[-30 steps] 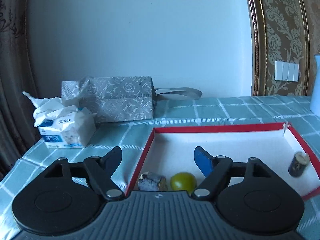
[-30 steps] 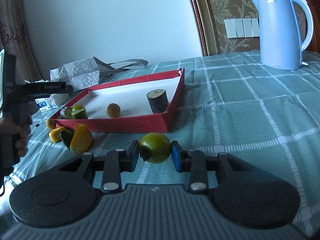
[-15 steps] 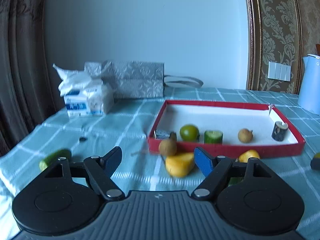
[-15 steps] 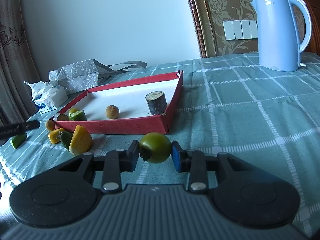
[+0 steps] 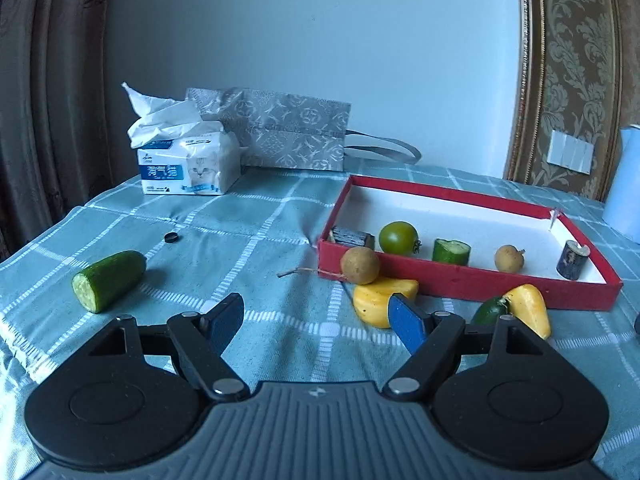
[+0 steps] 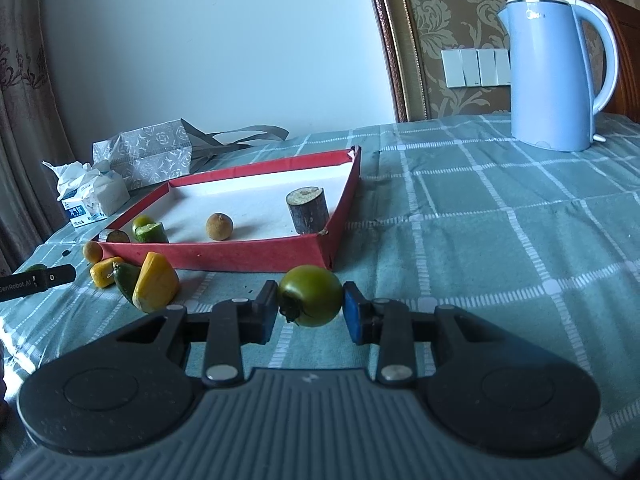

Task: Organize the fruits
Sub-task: 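Withdraw the open left tool from the tray, then lower the dark green round fruit into the tray and open the right tool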

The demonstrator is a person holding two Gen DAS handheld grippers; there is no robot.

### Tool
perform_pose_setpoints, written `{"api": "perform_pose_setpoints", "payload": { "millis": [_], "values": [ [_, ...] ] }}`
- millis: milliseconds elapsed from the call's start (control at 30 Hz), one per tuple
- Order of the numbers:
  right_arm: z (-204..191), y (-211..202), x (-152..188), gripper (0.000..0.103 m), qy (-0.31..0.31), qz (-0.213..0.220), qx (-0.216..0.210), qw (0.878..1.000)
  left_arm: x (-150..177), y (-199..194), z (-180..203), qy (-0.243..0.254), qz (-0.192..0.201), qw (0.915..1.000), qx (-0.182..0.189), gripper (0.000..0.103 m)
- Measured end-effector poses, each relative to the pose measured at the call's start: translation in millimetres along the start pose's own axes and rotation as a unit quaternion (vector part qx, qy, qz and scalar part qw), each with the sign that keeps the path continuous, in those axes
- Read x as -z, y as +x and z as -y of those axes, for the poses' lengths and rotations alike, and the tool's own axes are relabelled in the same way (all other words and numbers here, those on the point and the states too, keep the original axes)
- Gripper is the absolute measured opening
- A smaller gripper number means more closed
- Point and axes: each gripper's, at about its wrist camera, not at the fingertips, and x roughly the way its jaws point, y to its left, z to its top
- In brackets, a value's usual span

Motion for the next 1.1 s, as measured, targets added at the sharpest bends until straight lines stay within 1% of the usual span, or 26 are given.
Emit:
{"api": "perform_pose_setpoints", "payload": {
  "millis": [100,300,400,467,633,767,867,1033,1067,1100],
  "values": [
    [-3,-2,0,0.033,-0.01,0.005,0.003,1.0,0,2,2,0.004,-0.008,0.9999,0.007,0.079],
    [-11,-2,0,0.033,-0.027,0.005,0.01,1.0,0,6,-4,-0.016,-0.018,0.9997,0.01,0.079],
    [-21,-1,-8,0.033,-0.029,0.006,-0.008,1.0,0,6,-6,-0.022,-0.019,0.9995,0.01,0.079],
    [-33,3,-18,0.033,-0.042,0.008,-0.017,0.999,0,7,-6,-0.022,-0.021,0.9995,0.012,0.079],
    [-61,27,-47,0.033,-0.066,0.008,-0.035,0.997,0,7,-6,-0.024,-0.021,0.9994,0.013,0.079],
    [-72,53,-67,0.033,-0.075,0.009,-0.027,0.997,0,7,-6,-0.026,-0.022,0.9993,0.014,0.079],
    [-75,71,-77,0.033,-0.08,0.012,-0.01,0.997,0,8,-6,-0.027,-0.024,0.9992,0.015,0.079],
    [-69,100,-87,0.033,-0.068,0.005,0.013,0.998,-1,9,-7,-0.027,-0.024,0.9992,0.016,0.079],
    [-67,105,-88,0.044,-0.064,0.002,0.017,0.998,-1,9,-7,-0.028,-0.025,0.9992,0.016,0.079],
    [-66,107,-87,0.05,-0.06,0.006,0.024,0.998,-1,9,-7,-0.028,-0.025,0.9992,0.016,0.079]
  ]
}}
